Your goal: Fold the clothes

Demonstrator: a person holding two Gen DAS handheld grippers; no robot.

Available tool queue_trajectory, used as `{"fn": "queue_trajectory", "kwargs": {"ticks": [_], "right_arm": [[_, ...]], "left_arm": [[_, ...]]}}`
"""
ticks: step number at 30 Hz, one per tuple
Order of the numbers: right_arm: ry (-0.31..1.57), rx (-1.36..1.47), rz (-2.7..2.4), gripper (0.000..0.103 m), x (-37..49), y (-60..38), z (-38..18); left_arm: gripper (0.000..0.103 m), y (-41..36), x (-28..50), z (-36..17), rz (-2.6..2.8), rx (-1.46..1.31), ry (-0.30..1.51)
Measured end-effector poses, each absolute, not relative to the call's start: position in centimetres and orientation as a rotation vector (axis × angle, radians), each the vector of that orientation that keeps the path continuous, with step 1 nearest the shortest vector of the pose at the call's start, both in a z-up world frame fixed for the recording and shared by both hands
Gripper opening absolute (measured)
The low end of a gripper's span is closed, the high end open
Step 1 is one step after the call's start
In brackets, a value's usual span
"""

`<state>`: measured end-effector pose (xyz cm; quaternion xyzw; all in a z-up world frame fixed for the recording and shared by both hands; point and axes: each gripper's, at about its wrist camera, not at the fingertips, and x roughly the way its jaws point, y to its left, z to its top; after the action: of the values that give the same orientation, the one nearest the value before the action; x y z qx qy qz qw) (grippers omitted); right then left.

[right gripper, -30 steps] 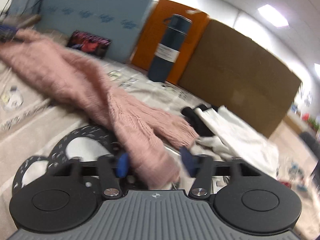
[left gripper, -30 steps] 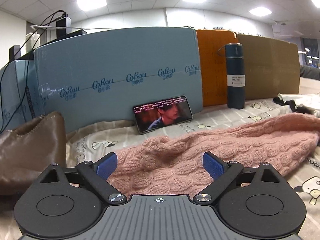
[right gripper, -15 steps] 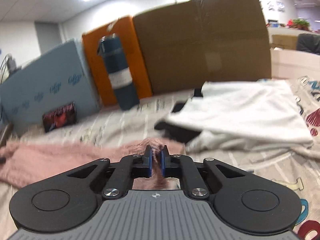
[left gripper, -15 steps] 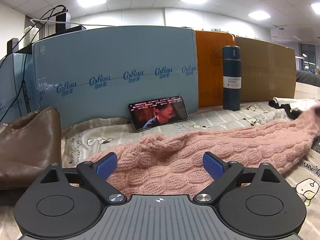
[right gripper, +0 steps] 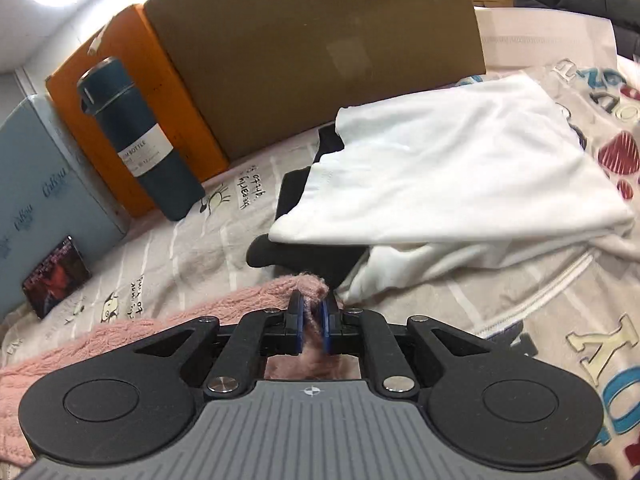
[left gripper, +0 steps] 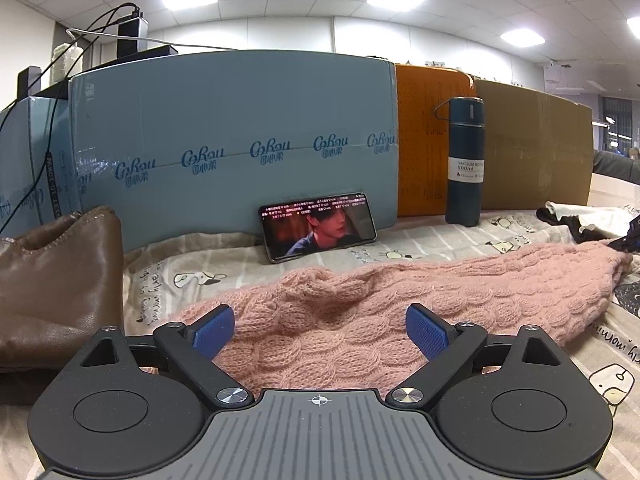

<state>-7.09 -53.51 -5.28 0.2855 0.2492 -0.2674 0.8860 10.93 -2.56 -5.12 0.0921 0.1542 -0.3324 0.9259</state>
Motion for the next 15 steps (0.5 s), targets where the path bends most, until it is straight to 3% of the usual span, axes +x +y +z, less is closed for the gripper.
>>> {"fn": "queue_trajectory", "kwargs": {"ticks": [1,3,4,8,11,15], "right_arm": [[0.525,0.606,-0.568,0.016,-7.2,-53.6,-5.6],[0.501,0.603,-0.623,0.045,-8.0,-53.2,-4.8],[0.488,0.614,-0.644,0.049,-8.6,-53.0,-4.5],[0.458,0.875,-0.571,0.058,-11.3,-52.9,-4.5],[0.477,1.087,-0.445,0.059,-11.4,-52.3,-6.1],[0.439,1.14,-0.48,0.059,-9.7,-51.5,-7.3]], "left_arm": [[0.095,-2.6,10.9,-5.1,-0.682,0.188,0.317],[0.095,-2.6,10.9,-5.1,-0.682,0.187,0.316],[0.095,-2.6,10.9,-5.1,-0.682,0.186,0.316],[0.095,-2.5,10.9,-5.1,-0.687,0.184,0.318],[0.095,-2.5,10.8,-5.1,-0.692,0.184,0.318],[0.095,-2.5,10.8,-5.1,-0.692,0.18,0.317]]}}
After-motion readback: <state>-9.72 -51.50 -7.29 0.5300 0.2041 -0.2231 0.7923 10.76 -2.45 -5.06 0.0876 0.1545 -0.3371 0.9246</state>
